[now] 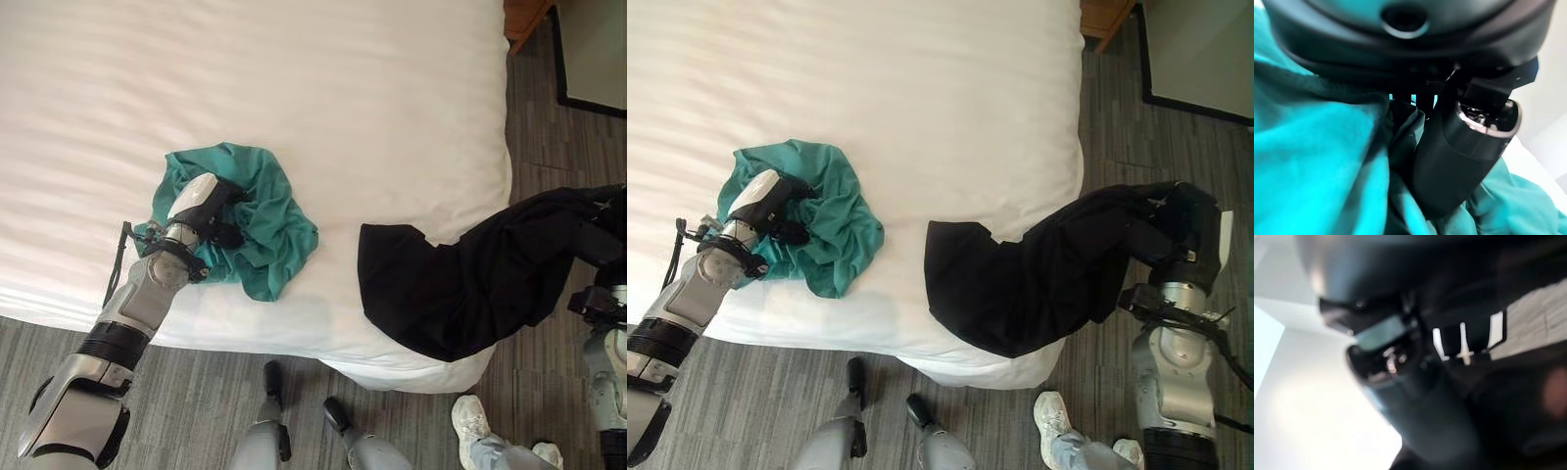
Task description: Pick up bed clothes into laundry basket.
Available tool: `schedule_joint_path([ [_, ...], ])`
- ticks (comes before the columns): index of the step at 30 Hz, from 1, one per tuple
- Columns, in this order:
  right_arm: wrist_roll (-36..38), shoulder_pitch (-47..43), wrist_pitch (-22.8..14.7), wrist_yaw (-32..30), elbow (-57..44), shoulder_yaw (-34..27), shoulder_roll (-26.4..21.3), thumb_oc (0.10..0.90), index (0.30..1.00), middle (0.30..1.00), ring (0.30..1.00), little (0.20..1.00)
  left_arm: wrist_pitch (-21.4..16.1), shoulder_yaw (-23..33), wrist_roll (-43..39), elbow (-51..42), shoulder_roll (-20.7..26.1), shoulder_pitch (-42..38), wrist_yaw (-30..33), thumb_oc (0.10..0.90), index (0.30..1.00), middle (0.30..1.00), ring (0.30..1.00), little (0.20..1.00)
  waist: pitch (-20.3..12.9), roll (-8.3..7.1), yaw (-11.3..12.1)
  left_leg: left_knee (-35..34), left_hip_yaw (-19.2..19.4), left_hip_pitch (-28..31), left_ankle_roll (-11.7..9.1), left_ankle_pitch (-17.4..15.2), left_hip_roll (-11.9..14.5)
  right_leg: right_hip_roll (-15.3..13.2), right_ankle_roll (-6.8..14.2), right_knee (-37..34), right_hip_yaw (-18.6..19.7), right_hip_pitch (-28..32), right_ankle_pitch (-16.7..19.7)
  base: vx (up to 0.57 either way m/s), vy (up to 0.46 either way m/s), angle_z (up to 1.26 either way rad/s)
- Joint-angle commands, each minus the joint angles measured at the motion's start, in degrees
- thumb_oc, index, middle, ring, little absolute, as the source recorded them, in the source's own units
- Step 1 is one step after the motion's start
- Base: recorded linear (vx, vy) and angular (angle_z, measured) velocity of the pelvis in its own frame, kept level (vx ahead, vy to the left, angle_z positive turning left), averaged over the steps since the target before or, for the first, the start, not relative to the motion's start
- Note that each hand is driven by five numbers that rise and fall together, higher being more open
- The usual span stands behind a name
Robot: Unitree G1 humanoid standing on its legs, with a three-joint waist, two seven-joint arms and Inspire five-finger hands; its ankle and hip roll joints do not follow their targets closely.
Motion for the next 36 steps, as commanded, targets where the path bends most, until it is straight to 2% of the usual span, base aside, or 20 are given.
schedule_joint_path([
  [1,-0.63,-5.86,-5.55,-1.74,-4.90,-5.30,-4.14,0.400,0.300,0.300,0.300,0.300,-6.62,3.20,-18.08,-5.77,-3.55,4.05,0.89,0.400,0.300,0.300,0.300,0.300,-5.05,0.24,-0.19,0.40,0.76,-0.84,-3.91,-10.36,-4.15,-9.05,2.61,-1.84,-0.61,1.43,0.57,-0.01,-0.001,-0.11],
  [3,-0.90,-6.67,-5.60,-0.52,-5.74,-3.13,-4.16,0.400,0.300,0.300,0.300,0.300,-10.42,6.51,-26.67,-11.80,-3.16,3.61,3.55,0.400,0.300,0.300,0.300,0.300,-5.99,0.78,0.21,0.37,0.43,-0.18,-4.18,-10.33,-4.27,-9.07,2.42,-1.51,-1.02,1.90,0.22,0.00,-0.021,0.24],
  [6,-1.33,-9.94,-5.44,0.65,-4.55,1.07,-5.43,0.400,0.300,0.300,0.300,0.300,-13.26,9.02,-31.14,-14.90,-2.72,2.45,5.91,0.400,0.300,0.300,0.300,0.300,-7.43,1.40,1.25,0.37,-0.29,0.44,-4.49,-10.33,-4.43,-8.95,2.00,-0.88,-1.56,2.68,-0.44,0.00,-0.045,0.05],
  [7,4.54,-3.81,-5.36,7.62,-9.04,-5.28,-8.45,0.400,0.300,0.300,0.300,0.300,-14.54,13.97,-33.35,-19.28,-0.39,4.48,5.29,0.400,0.300,0.300,0.300,0.300,-8.10,1.41,0.90,0.27,-0.53,0.92,-4.61,-10.48,-4.52,-9.00,1.96,-0.76,-1.89,3.20,-0.56,0.02,-0.046,0.09],
  [8,1.99,-8.31,-6.87,5.46,-5.28,1.38,-11.07,0.400,0.300,0.300,0.300,0.300,-16.55,14.62,-34.46,-18.54,-0.81,4.81,7.31,0.400,0.300,0.300,0.300,0.300,-8.98,1.24,1.59,0.33,-0.32,1.44,-4.68,-10.62,-4.66,-9.25,1.94,-0.70,-2.10,3.83,-0.80,0.04,-0.042,-0.01],
  [9,7.84,-4.55,-5.98,7.97,-13.19,-4.55,-9.73,0.400,0.300,0.300,0.300,0.300,-16.34,18.11,-36.53,-22.39,-0.27,6.34,7.54,0.400,0.300,0.300,0.300,0.300,-9.64,1.28,0.60,0.30,-0.23,1.85,-4.72,-10.83,-4.72,-9.47,1.84,-0.83,-2.13,4.44,-0.96,0.05,-0.035,-0.01],
  [10,9.80,-3.00,-6.79,9.69,-13.03,-4.89,-10.05,0.400,0.300,0.300,0.300,0.300,-17.15,19.72,-37.07,-24.06,-1.42,7.64,7.26,0.400,0.300,0.300,0.300,0.300,-10.41,1.04,0.87,0.31,-0.18,2.13,-4.80,-10.91,-4.58,-9.49,1.79,-0.85,-2.29,4.95,-1.05,0.08,-0.042,0.04],
  [12,9.79,-7.10,-7.49,8.40,-10.08,-0.74,-10.03,0.400,0.300,0.300,0.300,0.300,-18.03,19.92,-38.22,-26.67,-4.78,8.35,8.72,0.400,0.300,0.300,0.300,0.300,-12.16,1.27,1.80,0.30,-0.19,2.82,-4.84,-11.22,-4.95,-10.01,1.65,-1.28,-2.82,6.33,-1.45,0.05,-0.057,0.10],
  [17,3.23,-6.47,-5.57,8.19,-14.74,-0.26,-2.26,0.400,0.300,0.300,0.300,0.300,-19.34,28.08,-35.29,-32.35,-10.89,17.97,8.99,0.400,0.300,0.300,0.300,0.300,-13.96,1.79,3.79,0.44,-0.87,3.75,-4.49,-11.57,-5.86,-10.59,0.83,-1.57,-4.39,8.06,-2.53,0.01,-0.048,0.09],
  [18,3.09,-6.30,-5.46,8.13,-14.99,-0.12,-2.13,0.400,0.300,0.300,0.300,0.300,-19.25,28.25,-35.24,-32.67,-10.96,18.40,8.96,0.400,0.300,0.300,0.300,0.300,-14.08,1.77,3.62,0.44,-0.92,3.81,-4.48,-11.59,-5.90,-10.63,0.83,-1.61,-4.45,8.16,-2.56,0.00,-0.035,0.15],
  [23,1.29,-3.41,-4.99,8.62,-20.28,-0.36,4.88,0.400,0.300,0.300,0.300,0.300,-19.32,33.57,-37.19,-35.75,-17.00,27.25,8.43,0.400,0.300,0.300,0.300,0.300,-14.73,1.74,4.44,0.55,-1.16,4.59,-3.78,-12.07,-6.43,-11.10,0.60,-1.63,-4.43,8.95,-2.71,0.02,-0.018,0.17],
  [26,0.64,-1.81,-6.17,7.92,-23.30,-0.89,9.76,0.400,0.300,0.300,0.300,0.300,-20.11,36.28,-38.24,-38.73,-21.47,32.51,8.90,0.400,0.300,0.300,0.300,0.300,-15.29,1.50,5.02,0.55,-0.97,4.95,-3.36,-12.50,-6.54,-11.47,0.56,-2.15,-4.35,9.32,-2.67,0.00,0.000,0.00],
  [31,-0.54,-0.79,-6.53,6.62,-24.45,-1.22,12.54,0.400,0.300,0.300,0.300,0.300,-19.79,36.07,-38.11,-39.31,-22.27,34.24,8.37,0.400,0.300,0.300,0.300,0.300,-15.98,1.56,5.07,0.60,-0.79,5.26,-3.13,-12.75,-6.58,-11.74,0.69,-2.39,-4.34,9.63,-2.75,0.00,0.002,-0.01],
  [36,-2.19,-0.14,-5.83,5.71,-23.27,-2.26,11.65,0.400,0.300,0.300,0.300,0.300,-19.94,36.46,-37.43,-39.37,-21.33,33.38,8.34,0.400,0.300,0.300,0.300,0.300,-16.83,1.45,4.88,0.62,-0.52,5.76,-3.23,-12.91,-6.50,-11.83,0.87,-2.11,-4.48,9.88,-2.95,0.00,0.004,-0.06],
])
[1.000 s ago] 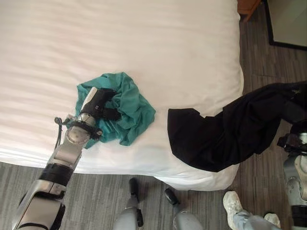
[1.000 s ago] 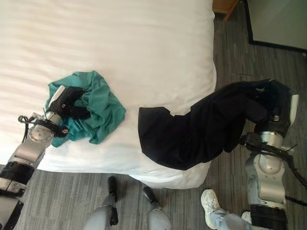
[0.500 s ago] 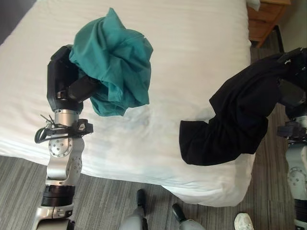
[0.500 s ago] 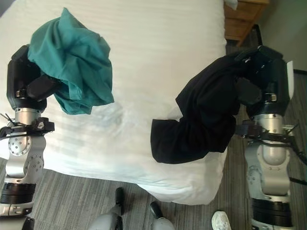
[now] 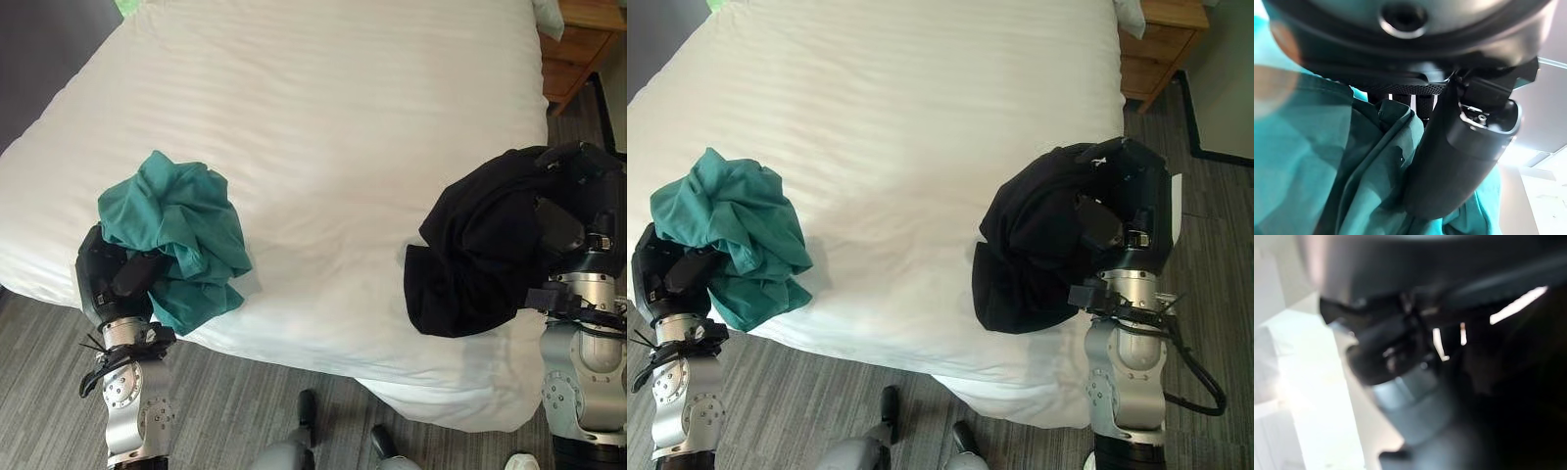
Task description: Pick up bed clothes into laundry basket.
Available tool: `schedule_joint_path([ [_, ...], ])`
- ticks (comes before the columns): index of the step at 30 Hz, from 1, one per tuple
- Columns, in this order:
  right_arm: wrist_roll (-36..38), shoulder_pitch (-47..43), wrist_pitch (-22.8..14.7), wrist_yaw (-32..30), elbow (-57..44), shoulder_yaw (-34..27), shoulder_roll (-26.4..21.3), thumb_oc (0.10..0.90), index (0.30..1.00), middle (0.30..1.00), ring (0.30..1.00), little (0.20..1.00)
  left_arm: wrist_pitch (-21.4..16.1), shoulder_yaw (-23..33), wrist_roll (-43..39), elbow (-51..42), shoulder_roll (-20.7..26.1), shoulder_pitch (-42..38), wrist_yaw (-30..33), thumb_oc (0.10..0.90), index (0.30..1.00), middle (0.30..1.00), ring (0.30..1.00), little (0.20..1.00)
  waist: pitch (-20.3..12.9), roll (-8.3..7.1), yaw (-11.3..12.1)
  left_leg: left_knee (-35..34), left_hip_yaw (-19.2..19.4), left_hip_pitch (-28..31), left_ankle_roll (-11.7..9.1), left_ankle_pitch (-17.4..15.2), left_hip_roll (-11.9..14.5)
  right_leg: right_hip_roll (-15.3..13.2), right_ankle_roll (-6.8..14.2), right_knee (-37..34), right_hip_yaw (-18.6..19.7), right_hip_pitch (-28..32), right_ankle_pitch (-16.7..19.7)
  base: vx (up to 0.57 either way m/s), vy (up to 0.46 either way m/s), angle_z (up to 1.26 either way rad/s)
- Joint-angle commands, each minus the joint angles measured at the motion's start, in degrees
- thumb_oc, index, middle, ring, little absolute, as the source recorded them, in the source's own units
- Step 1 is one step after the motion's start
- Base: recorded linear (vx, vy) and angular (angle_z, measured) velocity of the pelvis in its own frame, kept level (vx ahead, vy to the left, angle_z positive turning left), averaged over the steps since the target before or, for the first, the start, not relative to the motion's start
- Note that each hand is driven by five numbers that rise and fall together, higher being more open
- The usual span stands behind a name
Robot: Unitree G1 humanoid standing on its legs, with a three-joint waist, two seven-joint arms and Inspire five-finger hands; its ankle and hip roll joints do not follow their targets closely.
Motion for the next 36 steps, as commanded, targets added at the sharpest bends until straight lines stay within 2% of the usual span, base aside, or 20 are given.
schedule_joint_path([
  [1,-0.92,-0.99,-6.31,-1.49,-2.43,-4.82,-0.72,0.400,0.300,0.300,0.300,0.300,-7.04,1.19,1.78,-7.16,7.09,-3.83,-1.59,0.400,0.300,0.300,0.300,0.300,-13.46,-1.65,1.01,0.71,-0.45,-1.05,-1.93,-4.97,1.35,-0.21,0.91,5.10,-1.05,0.80,-4.06,-0.02,-0.013,-0.08],
  [5,-1.21,-1.23,-6.01,-1.30,-2.00,-4.62,-1.33,0.400,0.300,0.300,0.300,0.300,-7.06,1.14,2.28,-6.53,7.81,-4.53,-1.38,0.400,0.300,0.300,0.300,0.300,-12.87,-1.38,0.87,0.75,-0.82,-0.76,-1.89,-4.77,1.78,0.91,0.77,9.82,-1.08,-0.61,-5.11,-0.04,-0.026,-0.03],
  [6,-1.54,-2.25,-5.88,-0.99,-1.52,-3.51,-2.59,0.400,0.300,0.300,0.300,0.300,-7.37,1.26,2.63,-6.17,8.65,-4.90,-0.92,0.400,0.300,0.300,0.300,0.300,-11.51,-1.14,0.58,0.57,-0.44,-0.86,-2.17,-4.24,2.93,3.28,0.58,12.82,-0.75,-3.48,-5.23,-0.15,-0.099,-0.08],
  [10,0.16,-1.95,-5.72,0.63,0.00,-3.91,-5.65,0.400,0.300,0.300,0.300,0.300,-6.89,1.25,2.70,-7.23,10.57,-5.23,-3.14,0.400,0.300,0.300,0.300,0.300,-9.69,-2.40,-1.25,0.65,0.49,-1.74,-4.62,-1.85,5.76,6.84,-1.53,10.55,0.45,-4.95,-3.17,-0.17,-0.196,-0.09],
  [11,2.55,-2.79,-6.69,0.94,0.37,-3.64,-6.92,0.400,0.300,0.300,0.300,0.300,-6.54,0.64,2.33,-8.80,11.26,-5.14,-4.33,0.400,0.300,0.300,0.300,0.300,-8.17,-4.26,-1.62,5.01,-3.44,-1.62,-5.21,-3.82,6.41,8.66,-1.92,10.77,1.75,-5.94,-2.15,-0.14,-0.217,-0.04],
  [12,2.66,-2.98,-6.81,1.02,0.54,-3.60,-6.93,0.400,0.300,0.300,0.300,0.300,-6.49,0.76,2.30,-8.87,11.31,-5.18,-4.35,0.400,0.300,0.300,0.300,0.300,-7.96,-4.16,-1.50,5.78,-3.40,-2.07,-5.33,-3.97,6.69,9.00,-1.91,10.93,1.92,-6.16,-1.84,-0.18,-0.198,-0.32],
  [13,4.12,-3.66,-7.34,1.61,0.87,-2.79,-7.43,0.400,0.300,0.300,0.300,0.300,-6.41,0.84,1.98,-9.88,11.54,-4.71,-4.85,0.400,0.300,0.300,0.300,0.300,-6.96,-5.33,-1.46,11.01,-8.19,-1.69,-5.21,-8.32,5.57,10.48,-1.56,12.62,3.83,-8.13,-1.05,-0.15,-0.084,-0.45],
  [14,5.45,-3.33,-7.50,2.22,0.70,-2.91,-7.58,0.400,0.300,0.300,0.300,0.300,-6.00,0.51,1.69,-10.85,11.31,-4.32,-5.59,0.400,0.300,0.300,0.300,0.300,-6.89,-6.37,-2.31,14.75,-10.78,0.01,-5.64,-11.33,5.07,11.04,-0.89,13.01,5.42,-9.00,-0.60,-0.21,-0.101,-0.92],
  [15,6.88,-3.05,-7.55,3.12,0.57,-3.17,-7.41,0.400,0.300,0.300,0.300,0.300,-5.70,0.07,1.38,-11.57,10.71,-3.96,-6.09,0.400,0.300,0.300,0.300,0.300,-7.00,-7.29,-3.32,20.29,-12.51,1.40,-5.79,-12.72,5.17,11.79,0.18,12.78,7.50,-9.97,0.66,-0.19,-0.049,-1.21],
  [17,7.34,-1.33,-7.06,4.20,-0.66,-4.57,-6.34,0.400,0.300,0.300,0.300,0.300,-5.63,0.23,1.59,-11.98,10.38,-3.42,-6.23,0.400,0.300,0.300,0.300,0.300,-8.06,-7.64,-5.96,22.92,-10.84,3.86,-5.24,-15.35,5.87,13.60,2.40,10.78,11.56,-10.95,3.62,-0.19,-0.016,-1.62],
  [18,7.12,-0.45,-7.02,3.99,-1.23,-5.71,-6.07,0.400,0.300,0.300,0.300,0.300,-5.71,0.74,2.00,-11.99,10.68,-3.47,-5.86,0.400,0.300,0.300,0.300,0.300,-8.85,-7.60,-6.34,22.58,-8.42,5.47,-4.90,-16.93,6.06,14.22,2.82,8.98,13.51,-11.47,5.72,-0.18,0.044,-1.99],
  [20,7.28,1.82,-7.85,2.39,-0.62,-8.80,-5.85,0.400,0.300,0.300,0.300,0.300,-5.87,0.78,2.91,-11.86,11.64,-4.87,-4.50,0.400,0.300,0.300,0.300,0.300,-10.46,-7.97,-9.56,17.40,-5.24,8.86,-3.64,-20.85,5.97,15.67,3.24,6.37,15.29,-13.91,9.17,-0.25,0.114,-1.83],
  [21,7.59,2.78,-7.93,2.04,-0.54,-10.39,-5.79,0.400,0.300,0.300,0.300,0.300,-5.73,0.44,3.11,-12.17,12.13,-5.24,-4.71,0.400,0.300,0.300,0.300,0.300,-10.71,-7.98,-11.09,15.38,-2.77,10.20,-2.86,-23.39,6.10,15.97,3.41,5.16,15.02,-15.26,10.58,-0.35,0.184,-1.48],
  [23,6.52,6.00,-8.89,0.71,0.26,-14.57,-5.13,0.400,0.300,0.300,0.300,0.300,-5.74,-1.09,4.31,-12.08,13.33,-6.83,-5.10,0.400,0.300,0.300,0.300,0.300,-10.56,-7.75,-14.89,8.28,1.16,12.12,-1.17,-23.98,4.66,17.36,5.64,2.68,13.99,-20.25,13.66,-0.34,0.304,-1.67],
  [24,6.31,6.58,-8.89,0.88,0.33,-15.21,-4.67,0.400,0.300,0.300,0.300,0.300,-5.47,-1.20,4.67,-11.78,13.57,-6.99,-5.44,0.400,0.300,0.300,0.300,0.300,-10.23,-6.81,-15.33,7.25,3.10,13.02,-0.51,-24.80,4.10,17.27,6.36,1.34,10.99,-21.27,13.09,-0.29,0.211,-1.73],
  [25,5.75,6.91,-8.99,0.67,1.02,-15.39,-4.15,0.400,0.300,0.300,0.300,0.300,-5.55,-0.97,5.77,-10.51,13.40,-7.09,-5.09,0.400,0.300,0.300,0.300,0.300,-9.43,-7.09,-15.96,7.41,5.51,13.57,-0.95,-24.08,3.78,17.47,7.54,1.92,10.93,-22.22,13.64,-0.23,0.077,-1.46],
  [26,5.54,7.21,-9.30,0.30,1.24,-14.67,-3.12,0.400,0.300,0.300,0.300,0.300,-5.47,-1.17,6.36,-9.87,13.65,-6.64,-4.52,0.400,0.300,0.300,0.300,0.300,-8.92,-7.32,-16.47,7.87,6.38,14.05,-0.56,-24.02,3.39,18.43,7.57,2.81,9.23,-23.03,13.40,-0.29,-0.128,-1.96],
  [27,5.53,8.39,-9.36,0.21,0.93,-13.95,-1.97,0.400,0.300,0.300,0.300,0.300,-5.47,-0.66,5.69,-8.97,14.47,-5.93,-4.55,0.400,0.300,0.300,0.300,0.300,-8.05,-7.27,-15.56,8.60,6.26,14.16,-0.79,-23.15,3.35,18.90,6.79,7.91,5.40,-23.38,11.91,-0.28,-0.113,-1.65],
  [30,3.78,9.44,-7.79,0.68,0.37,-12.70,-1.86,0.400,0.300,0.300,0.300,0.300,-5.41,-0.70,3.04,-6.97,14.64,-5.44,-5.17,0.400,0.300,0.300,0.300,0.300,-7.83,-6.47,-14.65,7.98,4.20,11.97,-1.10,-18.74,4.68,15.54,2.96,21.14,2.81,-20.40,6.80,-0.38,-0.167,-2.48],
  [36,3.78,9.46,-7.77,0.67,0.35,-12.71,-1.82,0.400,0.300,0.300,0.300,0.300,-5.45,-0.72,3.01,-6.91,14.68,-5.47,-5.20,0.400,0.300,0.300,0.300,0.300,-7.95,-6.59,-14.56,7.78,4.30,11.95,-1.12,-18.57,4.57,15.54,2.97,21.43,2.92,-20.65,6.68,-0.10,-0.063,-0.69],
])
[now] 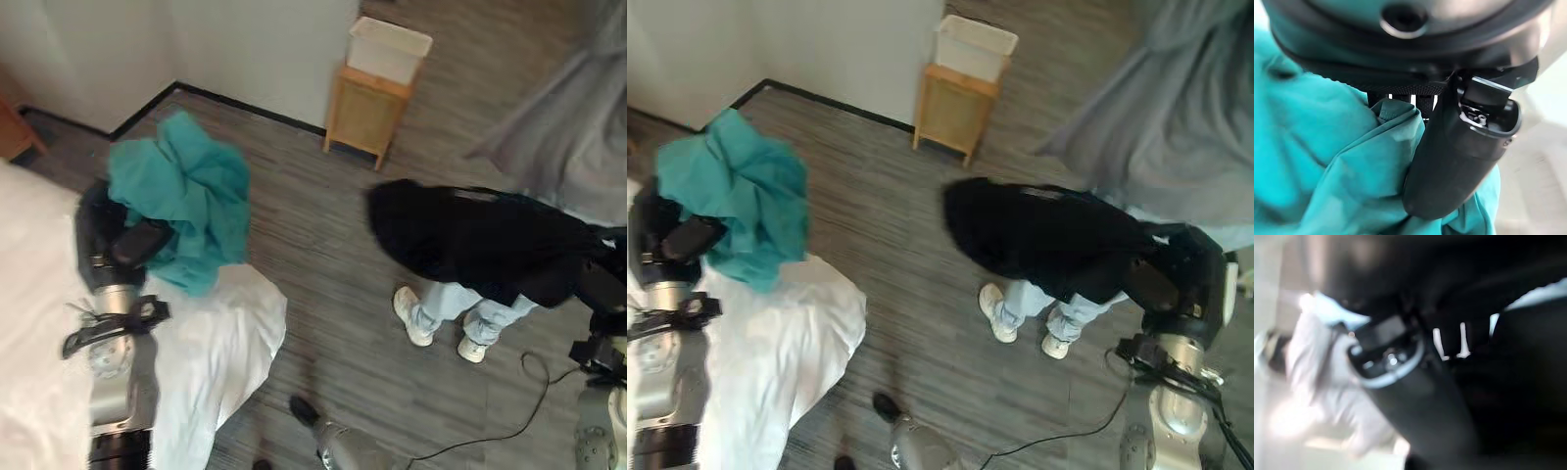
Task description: Pick up bed clothes into laundry basket.
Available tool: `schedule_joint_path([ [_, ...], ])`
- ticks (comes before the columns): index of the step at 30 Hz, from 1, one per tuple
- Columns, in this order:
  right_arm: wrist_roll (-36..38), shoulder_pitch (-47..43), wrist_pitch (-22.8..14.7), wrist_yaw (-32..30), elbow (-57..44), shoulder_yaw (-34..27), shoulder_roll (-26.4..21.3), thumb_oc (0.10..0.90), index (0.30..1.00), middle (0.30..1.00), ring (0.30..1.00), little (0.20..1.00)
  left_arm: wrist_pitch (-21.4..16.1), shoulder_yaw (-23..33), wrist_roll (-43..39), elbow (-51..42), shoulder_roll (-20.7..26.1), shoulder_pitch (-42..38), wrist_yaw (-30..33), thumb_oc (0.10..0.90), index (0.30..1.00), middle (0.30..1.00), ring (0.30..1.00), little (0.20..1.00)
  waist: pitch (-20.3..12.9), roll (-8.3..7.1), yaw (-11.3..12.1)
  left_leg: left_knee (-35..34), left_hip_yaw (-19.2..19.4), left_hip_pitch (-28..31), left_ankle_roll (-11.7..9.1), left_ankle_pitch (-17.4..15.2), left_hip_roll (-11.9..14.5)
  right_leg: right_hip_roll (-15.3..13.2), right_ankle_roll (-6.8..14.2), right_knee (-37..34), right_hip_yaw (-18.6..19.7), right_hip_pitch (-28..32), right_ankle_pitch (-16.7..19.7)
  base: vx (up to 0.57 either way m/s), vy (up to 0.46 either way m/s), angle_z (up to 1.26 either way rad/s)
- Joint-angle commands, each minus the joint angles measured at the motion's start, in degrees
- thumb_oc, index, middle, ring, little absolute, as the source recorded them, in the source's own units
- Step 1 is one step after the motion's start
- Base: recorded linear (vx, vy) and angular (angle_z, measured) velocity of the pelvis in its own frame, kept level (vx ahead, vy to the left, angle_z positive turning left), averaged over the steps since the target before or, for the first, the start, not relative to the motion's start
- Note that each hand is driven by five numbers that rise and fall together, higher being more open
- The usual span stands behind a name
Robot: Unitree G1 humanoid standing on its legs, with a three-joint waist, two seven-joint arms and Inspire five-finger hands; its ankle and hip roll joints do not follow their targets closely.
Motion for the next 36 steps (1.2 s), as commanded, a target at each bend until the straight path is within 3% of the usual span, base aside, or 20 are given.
schedule_joint_path([
  [1,-3.37,-10.68,-6.97,-1.99,-3.35,0.17,-4.02,0.400,0.300,0.300,0.300,0.300,-6.74,5.35,-0.62,-9.29,6.44,3.39,1.64,0.400,0.300,0.300,0.300,0.300,-9.95,2.18,8.20,-11.13,8.66,3.61,0.79,3.73,1.92,-15.34,2.43,4.36,-17.51,5.36,-5.94,-0.49,-0.358,-0.34],
  [4,-3.90,-11.22,-6.76,-1.41,-3.54,1.17,-3.45,0.400,0.300,0.300,0.300,0.300,-6.70,7.30,0.53,-9.26,5.97,6.05,2.06,0.400,0.300,0.300,0.300,0.300,-11.19,0.75,8.74,-12.04,13.72,4.91,-0.57,5.24,3.83,-14.14,3.65,-2.68,-15.53,7.02,-5.87,-0.27,-0.322,-2.45],
  [6,-2.70,-9.25,-7.09,-0.78,-3.26,-0.16,-2.96,0.400,0.300,0.300,0.300,0.300,-6.47,5.93,-0.05,-8.84,5.90,5.52,0.86,0.400,0.300,0.300,0.300,0.300,-11.27,-0.05,8.21,-12.10,13.07,3.93,-2.47,8.28,6.76,-10.62,1.87,-3.71,-12.33,7.93,-6.64,-0.16,-0.361,-0.28],
  [8,-1.33,-8.44,-7.78,-0.25,-3.29,-0.80,-3.90,0.400,0.300,0.300,0.300,0.300,-6.24,4.36,-0.40,-8.79,6.00,4.64,-0.40,0.400,0.300,0.300,0.300,0.300,-11.23,-1.12,7.30,-10.70,11.93,3.55,-3.32,8.69,8.93,-8.24,0.68,-4.47,-12.13,9.09,-7.34,-0.09,-0.341,0.01],
  [9,-0.69,-8.18,-7.78,-0.16,-2.96,-1.10,-4.80,0.400,0.300,0.300,0.300,0.300,-6.00,3.72,-0.74,-8.73,6.07,4.46,-0.97,0.400,0.300,0.300,0.300,0.300,-10.93,-1.53,7.44,-9.34,9.44,3.25,-3.24,8.16,8.86,-7.20,0.08,-4.09,-11.56,9.08,-7.38,-0.05,-0.255,0.07],
  [11,0.79,-9.06,-8.66,0.33,-1.70,0.46,-6.36,0.400,0.300,0.300,0.300,0.300,-5.54,3.18,-0.97,-9.00,5.09,5.29,-0.83,0.400,0.300,0.300,0.300,0.300,-9.50,-1.98,10.69,-7.16,-5.62,0.65,-2.75,7.30,3.89,-4.45,-0.90,-3.03,-7.89,8.69,-6.71,-0.11,-0.240,-0.36],
  [12,0.99,-8.82,-8.30,0.55,-1.66,-0.14,-6.86,0.400,0.300,0.300,0.300,0.300,-5.40,3.72,-1.30,-9.33,4.66,5.50,-1.14,0.400,0.300,0.300,0.300,0.300,-9.21,-2.05,10.48,-7.48,-7.47,-0.09,-2.98,7.59,3.55,-3.97,-1.18,-3.03,-7.25,8.88,-6.36,-0.12,-0.167,-0.96],
  [16,0.28,-8.65,-7.45,1.82,-3.29,-0.79,-6.79,0.400,0.300,0.300,0.300,0.300,-5.17,4.05,-1.10,-10.32,4.13,6.94,-2.00,0.400,0.300,0.300,0.300,0.300,-9.84,-0.88,8.93,-10.31,-5.85,0.82,-2.35,8.05,4.41,-3.40,-1.37,-2.76,-6.64,8.38,-6.33,-0.02,0.011,-0.70],
  [17,0.29,-8.75,-7.41,1.61,-3.54,-0.52,-6.47,0.400,0.300,0.300,0.300,0.300,-5.08,3.76,-0.89,-10.32,3.47,7.77,-1.85,0.400,0.300,0.300,0.300,0.300,-10.22,-0.03,8.96,-12.56,-4.47,2.20,-2.26,9.07,4.43,-3.23,-1.28,-2.25,-6.18,8.17,-6.51,0.05,0.085,-0.71],
  [25,-0.71,-8.88,-6.76,2.62,-3.40,1.79,-4.11,0.400,0.300,0.300,0.300,0.300,-5.70,5.94,0.68,-11.92,2.18,10.70,-1.77,0.400,0.300,0.300,0.300,0.300,-10.63,1.83,9.41,-14.30,-2.62,5.54,-1.80,8.18,3.98,-3.70,-1.10,-1.93,-5.02,9.66,-7.70,0.05,0.042,-0.30],
  [26,1.90,-8.27,-4.30,4.71,4.64,13.18,-0.97,0.400,0.300,0.300,0.300,0.300,-1.70,-3.08,7.95,0.10,9.02,4.81,-0.95,0.400,0.300,0.300,0.300,0.300,-6.70,0.60,15.89,-17.69,3.99,4.48,-1.72,9.78,4.05,-11.17,2.40,-5.08,-21.37,9.71,-5.72,0.00,0.000,0.00],
  [33,0.96,-7.35,-4.32,3.55,4.60,12.43,0.81,0.400,0.300,0.300,0.300,0.300,-1.74,-1.65,6.44,0.23,8.19,5.28,-0.37,0.400,0.300,0.300,0.300,0.300,-7.87,1.06,15.36,-17.88,2.96,5.33,-2.04,10.00,4.42,-10.63,1.26,-6.05,-21.07,11.34,-6.81,0.02,-0.007,-0.02],
  [36,-0.29,-7.70,-5.17,1.38,4.16,8.56,-0.42,0.400,0.300,0.300,0.300,0.300,-2.70,1.49,7.22,1.04,9.71,3.37,2.94,0.400,0.300,0.300,0.300,0.300,-8.35,1.31,14.41,-18.09,3.47,6.34,-2.06,9.70,4.33,-10.43,1.31,-6.48,-20.27,11.75,-6.44,0.05,0.012,0.05],
])
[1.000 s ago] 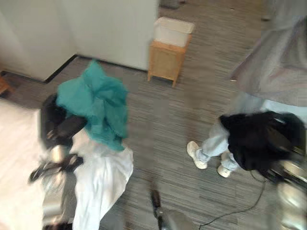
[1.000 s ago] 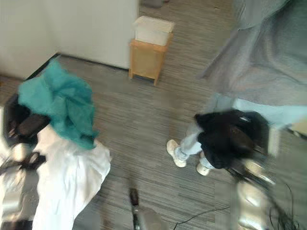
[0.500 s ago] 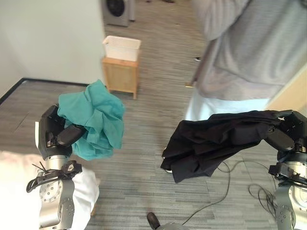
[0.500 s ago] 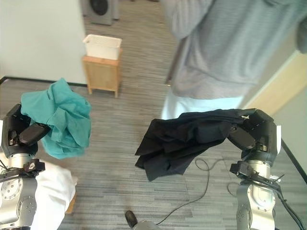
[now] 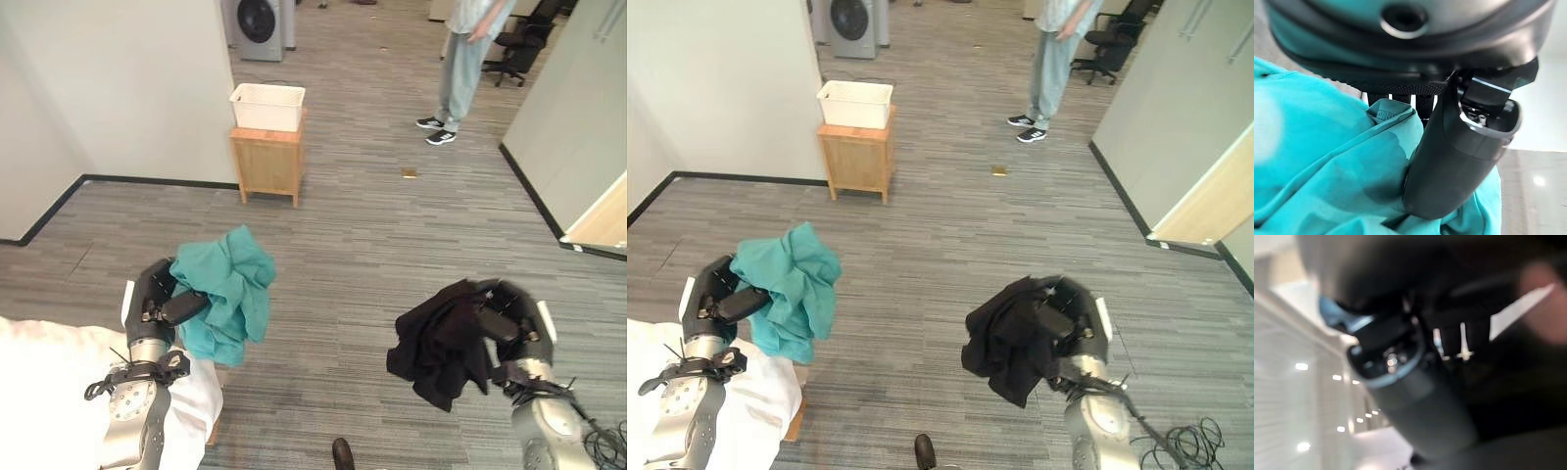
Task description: Pick up bed clothes into laundry basket.
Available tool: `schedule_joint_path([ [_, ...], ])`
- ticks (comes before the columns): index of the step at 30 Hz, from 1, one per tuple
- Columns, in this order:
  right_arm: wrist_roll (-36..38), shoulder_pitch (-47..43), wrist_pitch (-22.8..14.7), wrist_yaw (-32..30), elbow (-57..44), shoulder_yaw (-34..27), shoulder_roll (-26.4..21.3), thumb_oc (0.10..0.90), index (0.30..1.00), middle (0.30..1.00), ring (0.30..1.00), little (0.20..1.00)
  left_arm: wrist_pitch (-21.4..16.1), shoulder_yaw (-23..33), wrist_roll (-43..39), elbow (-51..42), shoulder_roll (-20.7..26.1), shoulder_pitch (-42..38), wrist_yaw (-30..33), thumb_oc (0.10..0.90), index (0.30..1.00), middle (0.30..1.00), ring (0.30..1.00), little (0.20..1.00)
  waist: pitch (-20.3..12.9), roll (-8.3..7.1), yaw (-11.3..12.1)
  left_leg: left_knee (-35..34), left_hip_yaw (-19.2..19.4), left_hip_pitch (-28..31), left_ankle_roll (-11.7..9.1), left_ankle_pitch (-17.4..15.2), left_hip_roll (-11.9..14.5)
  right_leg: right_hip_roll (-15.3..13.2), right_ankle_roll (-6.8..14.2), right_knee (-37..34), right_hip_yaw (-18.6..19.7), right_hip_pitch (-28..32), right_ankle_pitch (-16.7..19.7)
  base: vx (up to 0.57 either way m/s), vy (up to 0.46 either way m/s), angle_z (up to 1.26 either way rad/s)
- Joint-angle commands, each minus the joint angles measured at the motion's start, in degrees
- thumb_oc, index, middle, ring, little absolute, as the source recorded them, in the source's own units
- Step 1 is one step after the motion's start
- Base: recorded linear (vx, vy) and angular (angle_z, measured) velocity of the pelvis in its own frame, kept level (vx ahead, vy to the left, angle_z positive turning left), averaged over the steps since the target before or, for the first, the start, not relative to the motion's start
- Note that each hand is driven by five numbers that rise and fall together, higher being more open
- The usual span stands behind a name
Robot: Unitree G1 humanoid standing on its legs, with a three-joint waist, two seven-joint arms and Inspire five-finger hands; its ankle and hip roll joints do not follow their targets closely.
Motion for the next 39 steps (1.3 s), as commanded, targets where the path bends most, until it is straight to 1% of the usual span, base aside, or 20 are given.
schedule_joint_path([
  [1,-0.24,-6.86,-8.94,-2.31,-7.30,-10.42,-2.40,0.400,0.300,0.300,0.300,0.300,-7.95,4.19,0.92,-5.54,9.39,-8.23,3.21,0.400,0.300,0.300,0.300,0.300,-1.98,-1.38,-1.05,-0.40,4.63,-5.68,4.28,1.78,-2.22,-3.79,4.35,5.55,0.05,3.93,-13.00,0.03,0.020,-0.05],
  [5,-2.03,-4.85,-10.54,-5.30,-4.51,-17.17,-4.37,0.400,0.300,0.300,0.300,0.300,-9.58,7.13,0.43,-6.22,9.61,-10.50,5.94,0.400,0.300,0.300,0.300,0.300,-2.25,-1.35,-3.80,-0.53,6.72,-5.03,4.42,1.04,-2.09,-3.69,5.02,5.17,1.71,3.20,-12.05,0.01,0.020,-0.15],
  [12,-3.14,-2.42,-10.99,-5.58,-3.60,-19.98,-3.72,0.400,0.300,0.300,0.300,0.300,-10.30,7.00,0.39,-5.63,9.53,-12.06,6.03,0.400,0.300,0.300,0.300,0.300,-2.03,-0.99,-6.27,-0.53,8.94,-4.72,4.66,0.14,-2.13,-3.58,5.97,6.25,3.80,1.27,-11.60,0.02,0.034,-0.25],
  [14,-3.59,-3.57,-11.01,-5.38,-4.43,-19.24,-4.46,0.400,0.300,0.300,0.300,0.300,-10.56,5.40,-0.25,-4.37,10.24,-14.76,6.47,0.400,0.300,0.300,0.300,0.300,0.01,-0.61,-7.21,-0.32,9.89,-4.26,5.45,-0.44,-2.07,-3.09,7.56,15.03,4.91,-3.33,-11.93,-0.06,0.068,-0.30],
  [16,-3.54,-4.04,-10.94,-4.51,-5.99,-18.25,-4.60,0.400,0.300,0.300,0.300,0.300,-10.88,3.91,-0.79,-3.91,10.80,-16.29,6.71,0.400,0.300,0.300,0.300,0.300,3.04,-0.54,-9.67,-0.01,10.99,-3.73,5.70,-0.19,-1.55,-0.85,10.67,24.43,7.51,-8.99,-7.54,-0.08,0.047,-0.61],
  [17,-3.61,-4.26,-11.26,-3.95,-7.01,-16.81,-3.87,0.400,0.300,0.300,0.300,0.300,-10.96,2.51,-0.59,-3.00,11.46,-17.44,7.11,0.400,0.300,0.300,0.300,0.300,5.24,-0.20,-10.99,0.18,12.82,-2.51,5.69,-0.74,-0.48,0.50,11.26,30.46,7.86,-13.66,-8.11,-0.04,0.012,-0.64],
  [18,-3.63,-4.30,-11.27,-3.96,-7.02,-16.79,-3.84,0.400,0.300,0.300,0.300,0.300,-11.01,2.51,-0.59,-2.91,11.51,-17.51,7.12,0.400,0.300,0.300,0.300,0.300,5.24,-0.25,-10.89,0.17,12.94,-2.48,5.65,-0.81,-0.48,0.58,11.24,30.73,7.95,-13.81,-8.25,0.06,-0.002,-0.85],
  [21,-4.70,-3.40,-10.71,-3.74,-6.71,-15.77,-2.89,0.400,0.300,0.300,0.300,0.300,-10.95,2.74,-0.35,-3.15,11.33,-17.29,6.42,0.400,0.300,0.300,0.300,0.300,4.40,-0.10,-10.84,-0.33,15.61,0.06,4.24,-1.87,-0.19,-2.34,9.40,21.60,3.48,-14.02,-11.39,0.20,-0.090,-0.72],
  [24,-5.16,-2.10,-11.76,-4.15,-5.94,-17.80,-3.90,0.400,0.300,0.300,0.300,0.300,-11.69,2.74,0.56,-3.23,10.87,-17.19,6.61,0.400,0.300,0.300,0.300,0.300,2.44,-0.67,-11.81,-0.50,15.82,2.38,2.52,-3.41,1.06,-1.69,7.71,10.05,2.05,-10.96,-10.60,0.29,-0.309,-0.48],
  [25,-2.40,-0.48,-10.54,-3.88,-5.68,-16.64,-2.79,0.400,0.300,0.300,0.300,0.300,-10.70,2.90,-1.13,-2.63,9.23,-15.69,5.67,0.400,0.300,0.300,0.300,0.300,1.13,-1.01,-10.81,1.00,14.09,1.81,0.88,-1.39,3.39,-1.42,6.74,11.67,2.05,-8.79,-10.62,0.30,-0.534,0.29],
  [27,-1.42,-0.38,-11.50,-2.88,-6.31,-16.53,-3.43,0.400,0.300,0.300,0.300,0.300,-11.44,3.18,-3.48,-2.96,7.46,-14.65,4.88,0.400,0.300,0.300,0.300,0.300,0.37,-1.68,-9.97,7.00,12.54,-0.31,-0.55,2.98,7.27,0.12,4.57,11.40,1.47,-6.26,-11.43,0.19,-0.425,0.36],
  [28,-1.36,-0.40,-11.53,-2.84,-6.28,-16.53,-3.47,0.400,0.300,0.300,0.300,0.300,-11.44,3.23,-3.51,-3.01,7.43,-14.61,4.84,0.400,0.300,0.300,0.300,0.300,0.36,-1.69,-10.04,7.25,12.38,-0.67,-0.77,3.31,7.46,0.25,4.31,11.27,1.40,-6.40,-11.01,0.10,-0.301,0.23],
  [29,-0.90,-1.32,-11.63,-2.82,-5.27,-16.26,-4.61,0.400,0.300,0.300,0.300,0.300,-10.78,3.39,-3.74,-2.63,6.66,-14.13,4.48,0.400,0.300,0.300,0.300,0.300,0.55,-1.95,-9.13,11.27,10.68,-2.58,-1.32,7.06,9.24,1.12,3.02,10.39,0.88,-4.95,-10.77,0.09,-0.300,0.18],
  [30,-0.52,-1.93,-11.68,-3.06,-4.71,-16.17,-5.65,0.400,0.300,0.300,0.300,0.300,-10.33,3.36,-4.22,-2.67,6.20,-13.71,4.10,0.400,0.300,0.300,0.300,0.300,0.80,-2.41,-8.05,15.57,9.19,-4.41,-0.75,9.02,10.01,1.45,2.03,9.75,0.80,-3.46,-11.20,0.14,-0.374,0.15],
  [31,-0.07,-2.34,-11.47,-3.05,-4.63,-15.93,-6.21,0.400,0.300,0.300,0.300,0.300,-10.19,3.48,-5.00,-3.07,5.71,-13.16,3.83,0.400,0.300,0.300,0.300,0.300,1.14,-2.84,-7.12,18.91,7.19,-6.60,0.24,9.60,9.58,1.36,0.92,9.10,0.69,-2.58,-11.12,0.09,-0.302,0.22],
  [33,0.21,-3.81,-10.95,-2.84,-4.47,-14.90,-7.88,0.400,0.300,0.300,0.300,0.300,-9.86,4.10,-6.09,-4.27,4.87,-11.57,3.48,0.400,0.300,0.300,0.300,0.300,2.15,-3.61,-4.79,21.88,2.59,-11.54,2.04,7.48,4.42,0.15,0.02,8.01,0.36,-0.97,-11.21,0.06,-0.176,0.33],
  [34,0.21,-4.14,-10.53,-2.75,-4.49,-14.89,-8.22,0.400,0.300,0.300,0.300,0.300,-9.74,4.47,-6.46,-4.40,4.67,-10.83,3.34,0.400,0.300,0.300,0.300,0.300,2.17,-3.82,-4.61,21.47,2.87,-12.58,2.13,7.07,3.99,-0.65,0.00,7.77,0.04,-0.27,-11.44,0.11,-0.076,0.21],
  [36,-0.03,-4.29,-10.05,-2.46,-4.67,-15.36,-8.64,0.400,0.300,0.300,0.300,0.300,-9.94,5.06,-6.89,-4.30,4.87,-10.01,3.27,0.400,0.300,0.300,0.300,0.300,2.10,-3.35,-4.51,17.71,6.29,-12.50,1.83,5.86,4.39,-1.68,-0.10,7.61,-1.21,0.51,-12.36,0.11,-0.014,0.46],
  [38,-0.66,-4.26,-9.86,-2.06,-5.71,-15.23,-8.84,0.400,0.300,0.300,0.300,0.300,-10.13,5.10,-6.74,-3.89,4.71,-9.53,3.30,0.400,0.300,0.300,0.300,0.300,1.73,-2.03,-4.27,12.20,8.58,-11.58,1.65,4.92,2.95,-1.70,-0.16,8.27,-2.00,0.79,-13.61,0.13,0.044,0.67],
  [39,-0.35,-4.73,-9.86,-1.78,-5.70,-14.96,-9.49,0.400,0.300,0.300,0.300,0.300,-10.42,4.91,-6.90,-3.17,4.63,-9.72,3.70,0.400,0.300,0.300,0.300,0.300,1.55,-1.24,-4.09,8.35,8.14,-10.92,1.69,5.36,1.53,-1.54,-0.08,8.76,-2.37,0.81,-14.30,0.10,0.049,0.40],
])
